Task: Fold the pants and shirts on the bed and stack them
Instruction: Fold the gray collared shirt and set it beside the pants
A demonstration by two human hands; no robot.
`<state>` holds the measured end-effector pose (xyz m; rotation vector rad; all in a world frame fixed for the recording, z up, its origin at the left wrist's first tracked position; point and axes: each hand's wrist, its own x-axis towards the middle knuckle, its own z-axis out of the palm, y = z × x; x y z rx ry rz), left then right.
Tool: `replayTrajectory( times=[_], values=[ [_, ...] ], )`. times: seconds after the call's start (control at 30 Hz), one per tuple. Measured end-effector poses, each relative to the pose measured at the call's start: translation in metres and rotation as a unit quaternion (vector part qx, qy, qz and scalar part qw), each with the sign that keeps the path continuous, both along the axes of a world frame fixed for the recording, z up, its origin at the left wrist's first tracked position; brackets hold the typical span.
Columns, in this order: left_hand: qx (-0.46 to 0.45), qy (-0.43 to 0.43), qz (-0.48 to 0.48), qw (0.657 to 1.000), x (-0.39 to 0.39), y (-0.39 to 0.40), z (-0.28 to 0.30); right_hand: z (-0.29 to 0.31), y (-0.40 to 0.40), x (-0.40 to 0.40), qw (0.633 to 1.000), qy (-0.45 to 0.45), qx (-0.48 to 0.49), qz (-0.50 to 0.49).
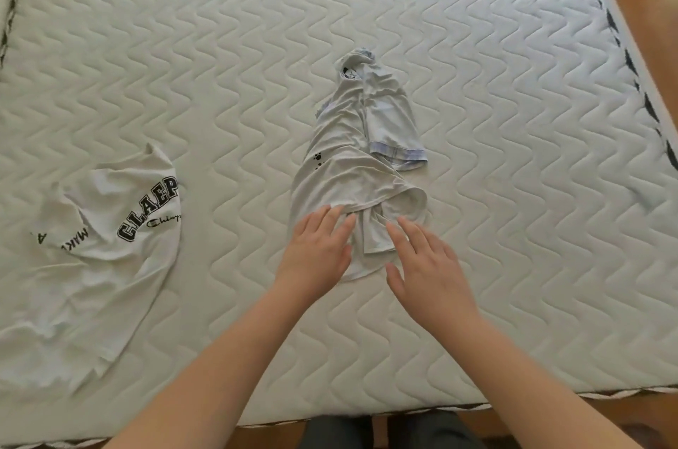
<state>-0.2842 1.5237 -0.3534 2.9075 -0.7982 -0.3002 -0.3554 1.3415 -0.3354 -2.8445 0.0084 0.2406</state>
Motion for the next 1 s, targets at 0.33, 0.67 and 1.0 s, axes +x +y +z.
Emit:
replayTrajectory(
  times=[0.33,0.67,1.0],
  values=[
    [-0.013,0.052,-0.005,0.999,0.049,-0.042,-0.121,-0.143,-0.017,0.031,0.992,0.118,0.034,-0.032],
    [0.031,0.083,-0.071,0.994,0.106,-0.098,-0.22,-0.248,-0.017,0.032,0.843,0.252,0.275,-0.388],
    [0.087,0.072,-0.123,0.986,0.152,-0.141,-0.26,-0.284,0.01,0.037,0.746,0.238,0.406,-0.471]
  ],
)
